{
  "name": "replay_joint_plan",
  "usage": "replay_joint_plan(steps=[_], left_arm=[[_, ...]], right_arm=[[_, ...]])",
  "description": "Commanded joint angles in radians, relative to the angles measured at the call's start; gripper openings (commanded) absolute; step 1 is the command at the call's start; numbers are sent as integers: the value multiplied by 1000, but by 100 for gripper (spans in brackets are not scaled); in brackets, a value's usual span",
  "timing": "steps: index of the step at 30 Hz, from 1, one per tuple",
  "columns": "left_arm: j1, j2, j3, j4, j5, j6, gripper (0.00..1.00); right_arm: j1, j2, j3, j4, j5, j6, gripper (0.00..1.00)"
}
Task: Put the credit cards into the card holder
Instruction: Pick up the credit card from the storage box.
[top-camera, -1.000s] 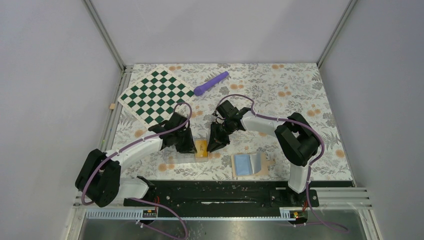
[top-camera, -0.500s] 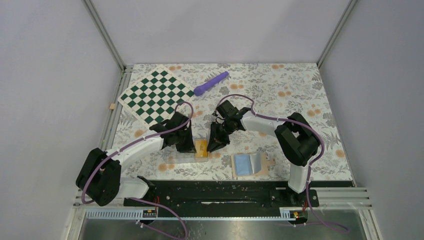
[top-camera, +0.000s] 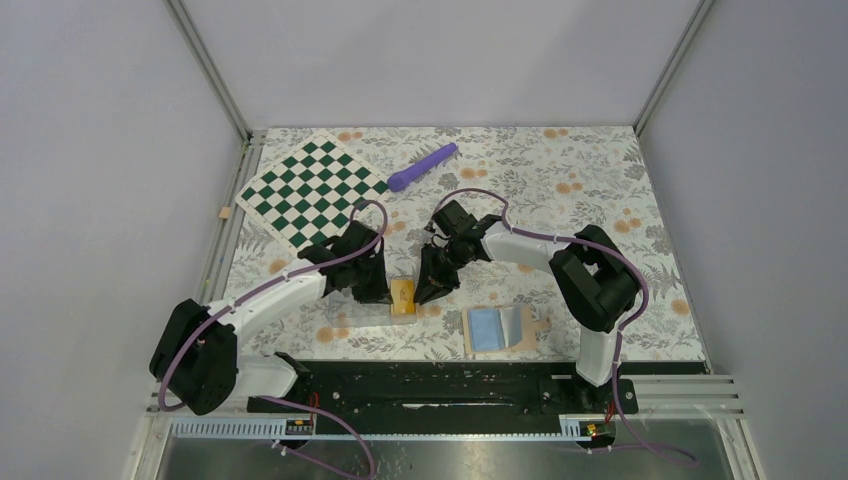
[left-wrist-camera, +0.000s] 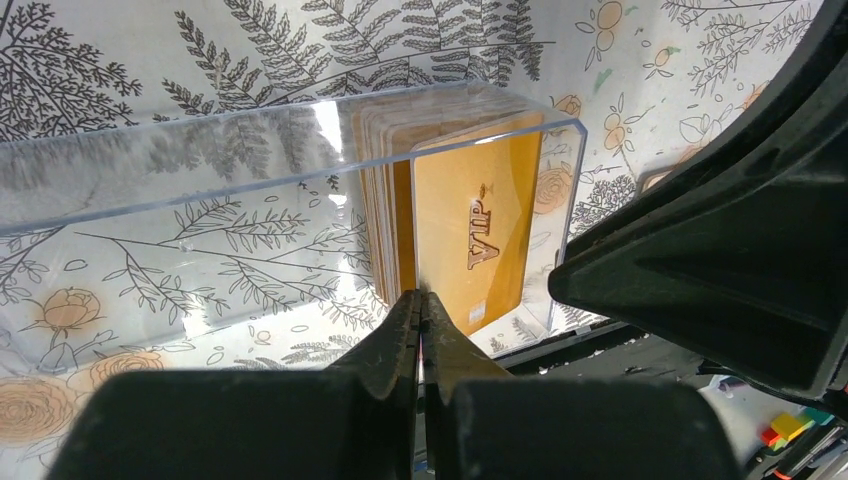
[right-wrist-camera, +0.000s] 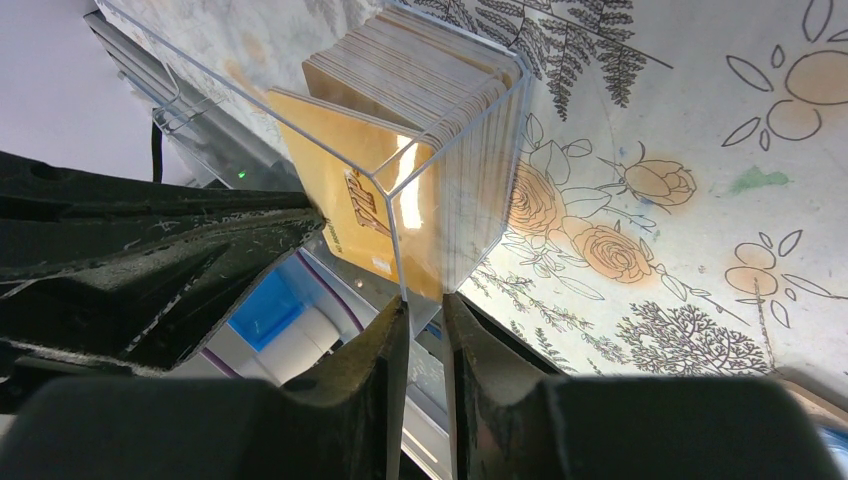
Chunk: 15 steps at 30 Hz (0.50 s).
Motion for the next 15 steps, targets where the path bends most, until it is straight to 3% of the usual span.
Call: replay_joint_plan(steps=[1, 7, 15], left_arm=[[-17, -33, 50, 12, -15, 10, 0], [-30, -8, 66, -7, -23, 25, 7], [-65, 75, 122, -59, -50, 63, 10]], right_arm=[[20, 26, 5, -27, -12, -11, 25], [19, 26, 6, -27, -14, -12, 25], [19, 25, 4, -27, -16, -13, 25]])
